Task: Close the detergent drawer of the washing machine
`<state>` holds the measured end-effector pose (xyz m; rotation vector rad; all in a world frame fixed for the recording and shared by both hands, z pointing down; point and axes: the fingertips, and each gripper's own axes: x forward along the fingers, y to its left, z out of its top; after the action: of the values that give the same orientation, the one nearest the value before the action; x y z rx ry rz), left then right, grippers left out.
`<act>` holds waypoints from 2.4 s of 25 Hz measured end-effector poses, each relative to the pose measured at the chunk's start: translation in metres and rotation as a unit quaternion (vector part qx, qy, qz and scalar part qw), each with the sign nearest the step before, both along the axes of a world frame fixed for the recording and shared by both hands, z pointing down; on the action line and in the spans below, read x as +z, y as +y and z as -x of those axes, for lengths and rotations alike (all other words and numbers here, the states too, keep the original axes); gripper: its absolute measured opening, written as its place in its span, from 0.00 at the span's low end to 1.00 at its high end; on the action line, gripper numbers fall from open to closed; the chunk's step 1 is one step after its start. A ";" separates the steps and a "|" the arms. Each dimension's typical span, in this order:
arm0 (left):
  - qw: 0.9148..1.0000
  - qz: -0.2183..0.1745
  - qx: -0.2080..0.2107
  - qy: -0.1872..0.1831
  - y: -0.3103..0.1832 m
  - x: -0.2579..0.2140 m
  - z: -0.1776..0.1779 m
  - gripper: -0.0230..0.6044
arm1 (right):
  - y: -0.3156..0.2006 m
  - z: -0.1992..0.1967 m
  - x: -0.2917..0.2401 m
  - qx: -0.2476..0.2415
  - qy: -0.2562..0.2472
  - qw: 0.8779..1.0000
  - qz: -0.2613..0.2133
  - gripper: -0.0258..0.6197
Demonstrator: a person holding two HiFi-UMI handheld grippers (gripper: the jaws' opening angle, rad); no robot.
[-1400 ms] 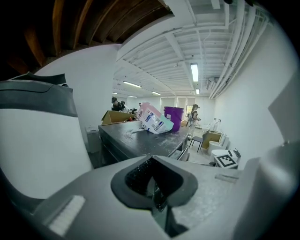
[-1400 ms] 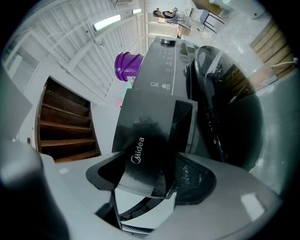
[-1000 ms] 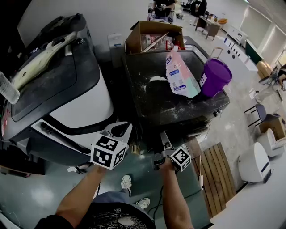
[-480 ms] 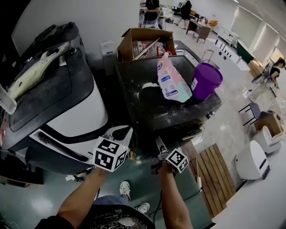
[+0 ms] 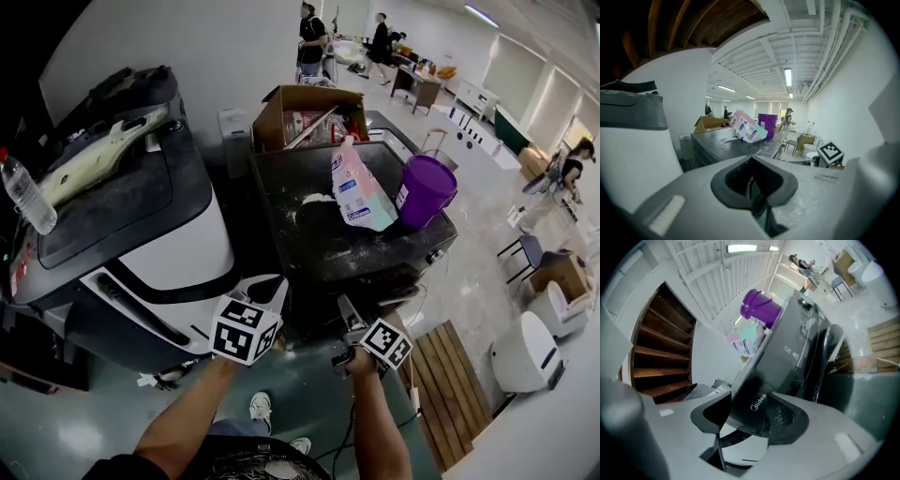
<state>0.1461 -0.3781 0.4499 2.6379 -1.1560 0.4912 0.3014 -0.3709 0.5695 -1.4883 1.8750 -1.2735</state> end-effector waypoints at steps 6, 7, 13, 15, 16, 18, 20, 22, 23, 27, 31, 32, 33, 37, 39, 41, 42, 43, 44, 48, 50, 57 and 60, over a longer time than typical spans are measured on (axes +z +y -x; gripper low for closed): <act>1.000 -0.014 -0.023 0.007 0.015 -0.018 0.011 0.04 | 0.013 -0.001 -0.046 -0.035 0.101 0.994 -0.023 0.34; 0.999 -0.016 -0.028 0.008 0.018 -0.021 0.014 0.04 | 0.015 0.001 -0.052 -0.043 0.118 0.992 -0.026 0.34; 0.997 -0.029 -0.063 0.017 0.036 -0.038 0.034 0.04 | 0.030 0.016 -0.085 -0.086 0.203 0.974 -0.048 0.27; 0.996 -0.036 -0.075 0.016 0.042 -0.045 0.043 0.04 | 0.034 0.023 -0.094 -0.099 0.224 0.968 -0.057 0.25; 0.996 -0.039 -0.081 0.015 0.045 -0.048 0.048 0.04 | 0.036 0.027 -0.098 -0.104 0.235 0.965 -0.061 0.24; 0.995 -0.043 -0.093 0.013 0.052 -0.053 0.058 0.04 | 0.040 0.036 -0.109 -0.115 0.254 0.957 -0.074 0.22; 0.993 -0.046 -0.106 0.012 0.058 -0.056 0.067 0.04 | 0.044 0.045 -0.120 -0.128 0.273 0.949 -0.089 0.20; 0.992 -0.048 -0.119 0.012 0.064 -0.059 0.076 0.04 | 0.048 0.054 -0.131 -0.141 0.295 0.939 -0.103 0.18; 0.991 -0.050 -0.124 0.012 0.067 -0.061 0.080 0.04 | 0.050 0.058 -0.137 -0.146 0.306 0.934 -0.111 0.16; 0.988 -0.059 -0.142 0.011 0.079 -0.070 0.094 0.04 | 0.060 0.071 -0.160 -0.162 0.335 0.918 -0.138 0.12; 0.986 -0.064 -0.156 0.006 0.089 -0.075 0.104 0.04 | 0.068 0.082 -0.180 -0.174 0.371 0.898 -0.163 0.09; 0.985 -0.064 -0.160 0.005 0.091 -0.075 0.106 0.04 | 0.070 0.084 -0.184 -0.176 0.379 0.893 -0.168 0.08; 0.985 -0.064 -0.162 0.004 0.094 -0.075 0.108 0.04 | 0.073 0.086 -0.187 -0.177 0.388 0.888 -0.173 0.08; 0.983 -0.068 -0.169 0.000 0.099 -0.077 0.113 0.04 | 0.078 0.087 -0.199 -0.176 0.409 0.876 -0.188 0.08; 0.983 -0.071 -0.172 -0.001 0.099 -0.079 0.115 0.04 | 0.079 0.088 -0.202 -0.175 0.415 0.872 -0.191 0.08; 0.982 -0.072 -0.174 -0.001 0.098 -0.080 0.116 0.04 | 0.079 0.085 -0.203 -0.173 0.424 0.868 -0.190 0.08; 0.982 -0.072 -0.174 -0.001 0.098 -0.080 0.116 0.04 | 0.079 0.083 -0.203 -0.171 0.427 0.867 -0.190 0.08; 0.982 -0.072 -0.174 -0.001 0.098 -0.080 0.115 0.04 | 0.080 0.081 -0.204 -0.167 0.429 0.867 -0.191 0.08; 0.982 -0.073 -0.174 -0.002 0.098 -0.081 0.114 0.04 | 0.080 0.078 -0.206 -0.163 0.431 0.866 -0.192 0.08; 0.982 -0.078 -0.170 -0.006 0.096 -0.083 0.112 0.04 | 0.079 0.069 -0.211 -0.151 0.432 0.868 -0.194 0.08; 0.983 -0.077 -0.169 -0.007 0.096 -0.084 0.111 0.04 | 0.080 0.066 -0.211 -0.148 0.433 0.868 -0.192 0.08; 0.984 -0.078 -0.161 -0.005 0.094 -0.087 0.102 0.04 | 0.081 0.058 -0.215 -0.141 0.435 0.868 -0.194 0.08; 0.984 -0.076 -0.160 -0.005 0.094 -0.086 0.101 0.04 | 0.082 0.058 -0.213 -0.142 0.435 0.868 -0.192 0.08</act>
<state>0.0447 -0.2844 0.3637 2.4998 -1.6417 0.3657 0.2432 -0.2887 0.3561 -1.7385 2.7754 -0.2159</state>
